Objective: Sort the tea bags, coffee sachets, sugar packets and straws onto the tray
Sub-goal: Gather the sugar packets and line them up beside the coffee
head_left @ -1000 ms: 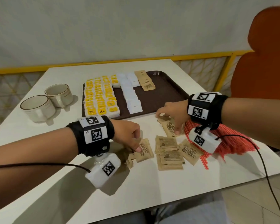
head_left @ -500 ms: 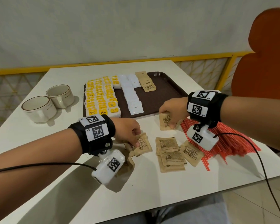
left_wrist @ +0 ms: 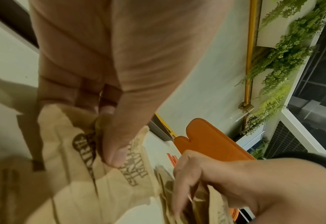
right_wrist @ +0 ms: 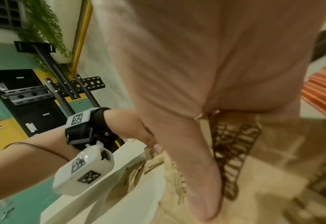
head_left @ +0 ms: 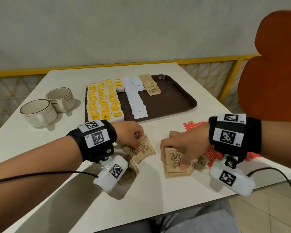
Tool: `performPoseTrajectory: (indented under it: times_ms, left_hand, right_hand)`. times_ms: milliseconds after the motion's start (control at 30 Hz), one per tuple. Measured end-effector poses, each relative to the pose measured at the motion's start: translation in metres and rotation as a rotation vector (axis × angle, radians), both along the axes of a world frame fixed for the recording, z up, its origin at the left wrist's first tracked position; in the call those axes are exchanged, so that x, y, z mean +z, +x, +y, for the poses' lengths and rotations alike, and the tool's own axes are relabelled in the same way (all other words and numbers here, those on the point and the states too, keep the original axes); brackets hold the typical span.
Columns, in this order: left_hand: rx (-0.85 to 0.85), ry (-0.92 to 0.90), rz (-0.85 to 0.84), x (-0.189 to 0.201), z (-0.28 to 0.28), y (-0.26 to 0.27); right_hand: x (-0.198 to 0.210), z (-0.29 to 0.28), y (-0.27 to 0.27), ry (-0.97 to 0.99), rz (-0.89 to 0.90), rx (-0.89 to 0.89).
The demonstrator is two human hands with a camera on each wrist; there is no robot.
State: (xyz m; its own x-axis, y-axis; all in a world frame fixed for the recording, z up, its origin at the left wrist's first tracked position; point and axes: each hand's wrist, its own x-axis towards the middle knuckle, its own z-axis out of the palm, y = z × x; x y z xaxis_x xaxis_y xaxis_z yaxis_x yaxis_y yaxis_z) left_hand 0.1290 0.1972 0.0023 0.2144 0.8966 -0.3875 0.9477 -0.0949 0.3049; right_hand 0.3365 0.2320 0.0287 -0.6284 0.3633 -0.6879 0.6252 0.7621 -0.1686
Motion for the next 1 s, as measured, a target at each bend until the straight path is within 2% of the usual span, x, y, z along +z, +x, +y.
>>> performPoseTrajectory:
  times_ms: [333, 600, 767, 900, 1000]
  left_hand:
    - [0.014, 0.024, -0.012, 0.001, -0.002, -0.001]
    - [0.049, 0.045, -0.065, 0.0, -0.005, -0.004]
    - [0.058, 0.047, -0.086, 0.0, -0.005, -0.005]
    - [0.058, 0.047, -0.086, 0.0, -0.005, -0.005]
    - [0.064, 0.044, -0.092, 0.0, -0.006, -0.005]
  right_hand:
    - [-0.01, -0.002, -0.023, 0.281, 0.038, -0.037]
    - [-0.014, 0.004, -0.029, 0.327, 0.108, -0.054]
    - [-0.014, 0.008, -0.023, 0.206, 0.133, -0.11]
    - [-0.016, 0.006, -0.027, 0.24, 0.156, -0.122]
    - [-0.009, 0.01, -0.035, 0.224, 0.108, -0.142]
